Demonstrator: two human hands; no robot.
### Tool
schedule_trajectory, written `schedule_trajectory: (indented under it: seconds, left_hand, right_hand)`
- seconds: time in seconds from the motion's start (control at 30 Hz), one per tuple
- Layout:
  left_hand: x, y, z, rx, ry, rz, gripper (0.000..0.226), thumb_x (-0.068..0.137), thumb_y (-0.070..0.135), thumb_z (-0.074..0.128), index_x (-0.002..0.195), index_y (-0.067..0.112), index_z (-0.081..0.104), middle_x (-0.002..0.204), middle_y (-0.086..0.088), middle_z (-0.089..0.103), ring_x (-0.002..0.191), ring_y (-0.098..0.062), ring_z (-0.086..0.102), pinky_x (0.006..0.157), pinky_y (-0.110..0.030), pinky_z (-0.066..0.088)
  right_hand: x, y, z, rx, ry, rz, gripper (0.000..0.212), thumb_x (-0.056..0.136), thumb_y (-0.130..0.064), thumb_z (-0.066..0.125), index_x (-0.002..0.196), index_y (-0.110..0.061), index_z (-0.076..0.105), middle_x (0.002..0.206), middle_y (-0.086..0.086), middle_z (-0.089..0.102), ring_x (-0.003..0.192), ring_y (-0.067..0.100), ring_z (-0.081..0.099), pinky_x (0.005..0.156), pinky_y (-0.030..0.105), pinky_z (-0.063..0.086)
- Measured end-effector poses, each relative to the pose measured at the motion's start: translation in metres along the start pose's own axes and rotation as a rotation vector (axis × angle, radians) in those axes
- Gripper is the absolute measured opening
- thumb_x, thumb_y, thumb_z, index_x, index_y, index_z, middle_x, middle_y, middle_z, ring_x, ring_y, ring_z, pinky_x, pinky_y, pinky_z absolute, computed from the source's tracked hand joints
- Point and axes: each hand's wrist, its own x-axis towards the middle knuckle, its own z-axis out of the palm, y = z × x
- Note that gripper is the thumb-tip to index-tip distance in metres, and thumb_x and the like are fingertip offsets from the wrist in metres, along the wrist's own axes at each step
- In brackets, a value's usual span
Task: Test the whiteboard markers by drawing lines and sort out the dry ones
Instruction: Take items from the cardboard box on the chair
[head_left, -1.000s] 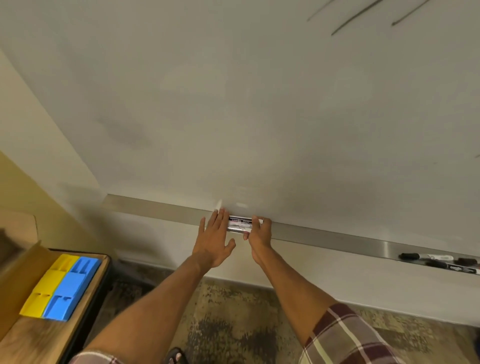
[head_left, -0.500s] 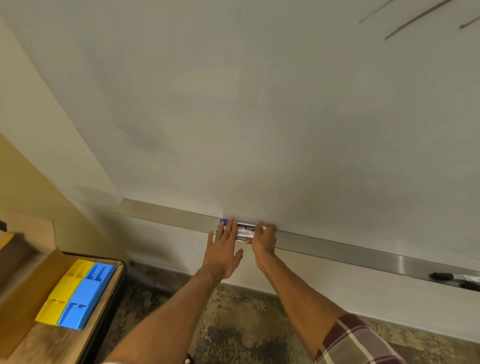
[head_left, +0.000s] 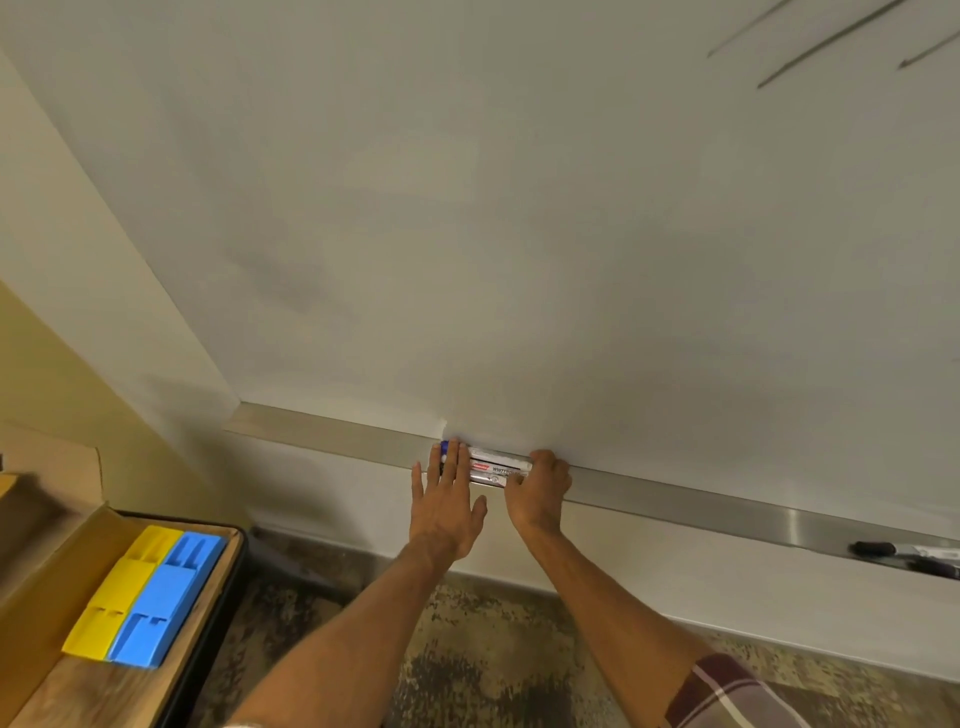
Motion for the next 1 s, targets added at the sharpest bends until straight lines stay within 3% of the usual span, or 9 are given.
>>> schedule_trajectory:
  seconds: [0.33, 0.6, 0.8, 0.9, 1.0]
  left_hand:
    - [0.001, 0.000, 0.004, -0.106, -0.031, -0.033, 0.083, 0.102, 0.046, 0.035, 0.151, 0.008, -0.020, 0.159, -0.010, -0.025, 0.147, -0.027, -0.021, 0.118, -0.039, -0.010]
    - [0.002, -0.006, 0.005, -0.031, -0.086, -0.019, 0.092, 0.099, 0.053, 0.039, 0.150, 0.009, -0.023, 0.157, -0.010, -0.030, 0.145, -0.028, -0.025, 0.117, -0.043, -0.011]
    - [-0.010, 0.000, -0.005, -0.010, -0.066, -0.025, 0.080, 0.102, 0.052, 0.028, 0.151, 0.011, -0.020, 0.159, -0.007, -0.026, 0.146, -0.027, -0.023, 0.116, -0.047, -0.012]
    - [-0.019, 0.009, -0.011, -0.026, -0.043, -0.015, 0.076, 0.102, 0.054, 0.019, 0.152, 0.012, -0.019, 0.160, -0.006, -0.023, 0.147, -0.026, -0.021, 0.115, -0.048, -0.015]
    - [-0.027, 0.020, -0.014, 0.001, -0.026, -0.011, 0.076, 0.100, 0.059, 0.014, 0.153, 0.014, -0.017, 0.160, -0.005, -0.024, 0.147, -0.026, -0.022, 0.111, -0.047, -0.020]
  right_hand:
    - [-0.001, 0.004, -0.002, -0.060, -0.100, -0.078, 0.035, 0.090, -0.004, 0.055, 0.124, -0.005, 0.046, 0.128, 0.015, 0.043, 0.122, 0.028, 0.040, 0.101, 0.034, 0.042]
    - [0.000, 0.008, -0.008, -0.030, -0.104, -0.150, 0.027, 0.090, -0.002, 0.056, 0.116, -0.007, 0.049, 0.119, 0.012, 0.047, 0.112, 0.026, 0.050, 0.095, 0.031, 0.047]
    - [-0.011, 0.021, -0.025, -0.352, -0.024, -0.366, 0.033, 0.095, -0.024, 0.053, 0.125, -0.011, 0.051, 0.120, 0.007, 0.055, 0.109, 0.022, 0.054, 0.091, 0.031, 0.048]
    - [-0.018, 0.029, -0.038, -0.421, -0.032, -0.459, 0.037, 0.095, -0.029, 0.054, 0.127, -0.012, 0.052, 0.125, 0.008, 0.057, 0.114, 0.025, 0.054, 0.097, 0.035, 0.042]
    - [-0.024, 0.036, -0.054, -0.521, -0.090, -0.458, 0.048, 0.099, -0.040, 0.041, 0.140, -0.014, 0.038, 0.142, 0.006, 0.044, 0.130, 0.022, 0.040, 0.110, 0.034, 0.027]
